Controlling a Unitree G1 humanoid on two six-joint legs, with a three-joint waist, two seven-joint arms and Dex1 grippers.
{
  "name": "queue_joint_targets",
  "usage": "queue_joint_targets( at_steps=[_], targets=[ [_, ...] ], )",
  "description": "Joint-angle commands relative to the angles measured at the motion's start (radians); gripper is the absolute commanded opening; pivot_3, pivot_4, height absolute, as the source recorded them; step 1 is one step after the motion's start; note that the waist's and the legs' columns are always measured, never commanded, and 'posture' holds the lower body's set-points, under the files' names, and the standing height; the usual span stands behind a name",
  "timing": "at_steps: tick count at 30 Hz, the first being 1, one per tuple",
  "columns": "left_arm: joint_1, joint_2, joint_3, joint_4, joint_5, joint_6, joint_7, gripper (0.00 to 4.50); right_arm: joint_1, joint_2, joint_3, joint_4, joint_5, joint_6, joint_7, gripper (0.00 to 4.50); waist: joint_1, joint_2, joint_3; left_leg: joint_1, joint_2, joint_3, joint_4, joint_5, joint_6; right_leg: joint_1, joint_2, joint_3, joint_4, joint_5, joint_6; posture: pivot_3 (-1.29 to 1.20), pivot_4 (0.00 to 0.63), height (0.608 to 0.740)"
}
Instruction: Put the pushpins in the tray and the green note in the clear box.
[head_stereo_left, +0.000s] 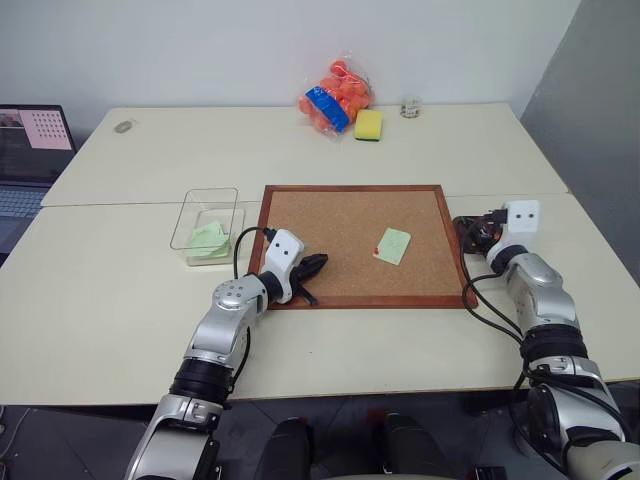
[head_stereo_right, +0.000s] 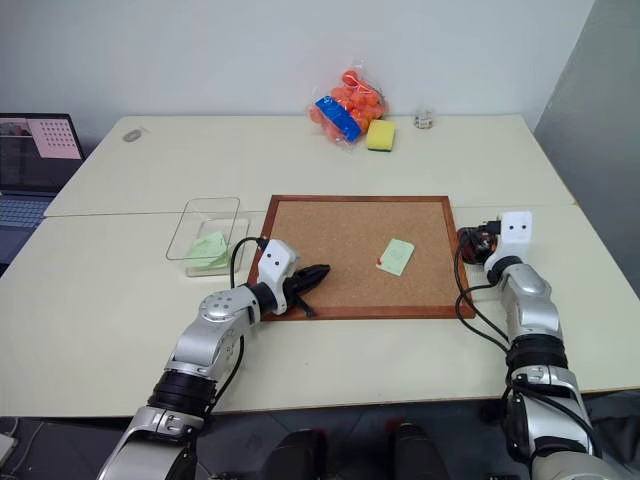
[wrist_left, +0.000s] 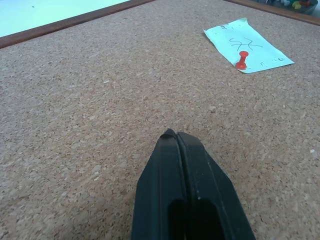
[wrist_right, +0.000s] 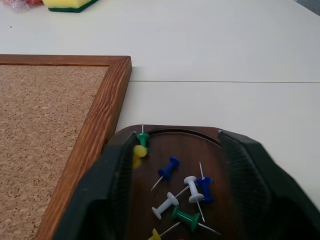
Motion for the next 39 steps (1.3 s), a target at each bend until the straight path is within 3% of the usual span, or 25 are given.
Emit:
queue_joint_targets(
  at_steps=[1,5,11,15,19,22,39],
  targets=[
    [0.017,-0.01,-0.025,0.048,0.026,0.021,0.005,0.0,-0.005,-0.014,-0.028,-0.042,0.011,-0.017,-0.009,3.73,0.0,0.0,0.0,0.0,0.0,0.0,0.0,0.0,0.0,0.0,0.0,0.0,0.0,0.0,0.0,0.0,0.15,0.74],
    [0.015,-0.013,-0.025,0.052,0.026,0.02,0.005,0.0,-0.002,-0.019,-0.024,-0.04,-0.005,-0.018,-0.031,4.45,0.001,0.0,0.0,0.0,0.0,0.0,0.0,0.0,0.0,0.0,0.0,0.0,0.0,0.0,0.0,0.0,0.15,0.74],
    [0.011,-0.012,-0.024,0.057,0.026,0.018,0.004,0.0,-0.002,-0.023,-0.021,-0.043,-0.005,-0.036,-0.031,4.45,0.001,0.0,0.0,0.0,0.0,0.0,0.0,0.0,0.0,0.0,0.0,0.0,0.0,0.0,0.0,0.0,0.15,0.74],
    [0.012,-0.012,-0.024,0.056,0.027,0.018,0.006,0.0,0.042,-0.004,0.012,-0.162,0.055,-0.042,0.114,4.45,0.001,0.0,0.0,0.0,0.0,0.0,0.0,0.0,0.0,0.0,0.0,0.0,0.0,0.0,0.0,0.0,0.15,0.74],
    [0.016,-0.012,-0.023,0.051,0.026,0.021,0.006,0.0,0.141,-0.012,0.134,-0.347,0.074,-0.034,0.328,4.45,0.001,0.001,0.0,0.0,0.0,-0.001,0.0,0.0,0.0,0.0,0.0,-0.001,0.0,0.0,0.0,0.0,0.15,0.74],
    [0.012,-0.014,-0.021,0.054,0.026,0.023,0.008,0.0,0.193,0.021,0.228,-0.441,0.083,-0.006,0.409,4.45,0.001,0.001,0.0,0.0,0.0,-0.001,0.001,0.0,0.0,0.0,0.0,0.0,0.0,0.001,0.001,0.0,0.15,0.74],
    [0.012,-0.007,-0.012,0.044,0.025,0.031,0.016,0.0,0.093,0.123,0.309,-0.242,0.007,-0.087,0.434,4.45,0.002,0.001,0.0,0.0,0.001,-0.002,0.0,0.0,0.0,0.0,0.001,-0.001,-0.001,0.001,0.001,0.0,0.15,0.74]
  ],
)
